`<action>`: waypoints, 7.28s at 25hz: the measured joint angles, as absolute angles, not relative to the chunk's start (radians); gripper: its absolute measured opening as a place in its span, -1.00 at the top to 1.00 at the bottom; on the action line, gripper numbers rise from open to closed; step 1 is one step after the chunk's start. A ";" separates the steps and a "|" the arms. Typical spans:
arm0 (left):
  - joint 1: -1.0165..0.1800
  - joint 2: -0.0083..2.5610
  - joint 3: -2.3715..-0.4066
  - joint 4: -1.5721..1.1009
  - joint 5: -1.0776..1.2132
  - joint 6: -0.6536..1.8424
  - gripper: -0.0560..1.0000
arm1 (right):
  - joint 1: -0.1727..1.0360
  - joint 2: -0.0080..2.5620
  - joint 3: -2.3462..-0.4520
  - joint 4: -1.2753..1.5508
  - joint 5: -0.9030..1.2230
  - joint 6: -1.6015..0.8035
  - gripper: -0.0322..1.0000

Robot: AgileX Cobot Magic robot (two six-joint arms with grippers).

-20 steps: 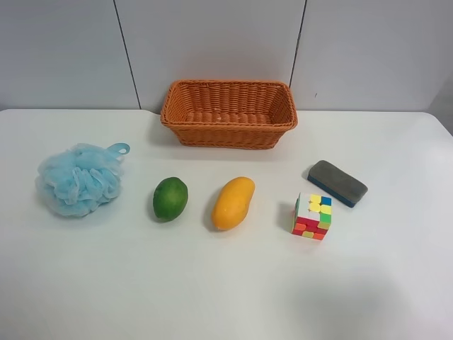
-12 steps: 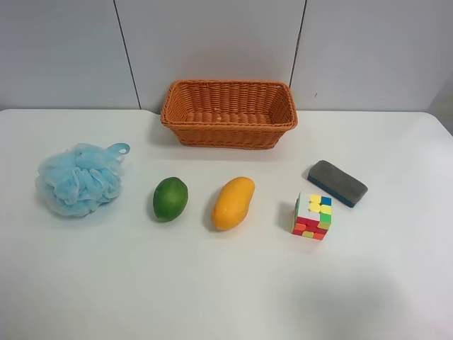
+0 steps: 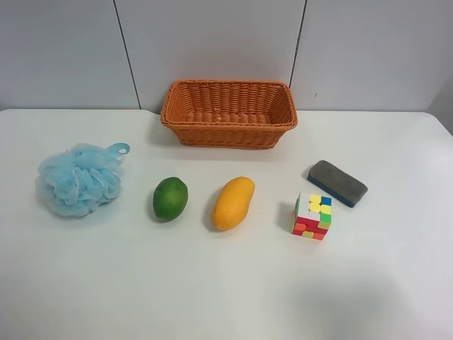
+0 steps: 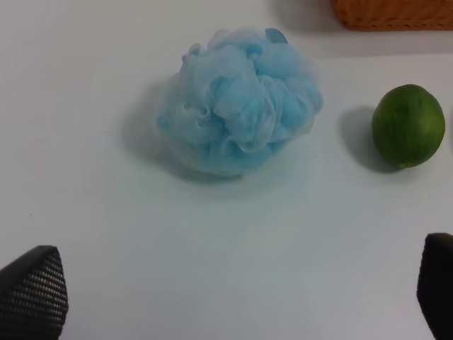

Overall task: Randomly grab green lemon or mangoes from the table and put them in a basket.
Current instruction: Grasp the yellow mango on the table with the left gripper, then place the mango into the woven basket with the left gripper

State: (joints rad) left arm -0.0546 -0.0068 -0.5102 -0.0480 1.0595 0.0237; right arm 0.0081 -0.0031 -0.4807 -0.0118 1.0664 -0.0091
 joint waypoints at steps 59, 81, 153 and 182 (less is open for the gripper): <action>-0.697 1.829 -1.321 -0.017 0.788 -0.508 -0.99 | 0.008 -0.003 -0.481 -0.012 1.066 -0.009 -0.99; -0.794 2.138 -1.537 -0.087 0.737 -0.457 -0.99 | 0.008 -0.003 -0.481 -0.012 1.066 -0.009 -0.99; -0.450 2.364 -2.241 -0.037 0.780 -0.098 -0.26 | 0.008 -0.003 -0.481 -0.012 1.066 -0.009 -0.99; -0.446 2.272 -2.242 -0.079 0.965 -0.103 -0.98 | 0.008 -0.003 -0.481 -0.012 1.066 -0.009 -0.99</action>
State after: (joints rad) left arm -0.4458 2.2719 -2.2417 -0.0793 0.9653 -0.1028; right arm 0.0081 -0.0031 -0.4807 -0.0122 1.0664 -0.0091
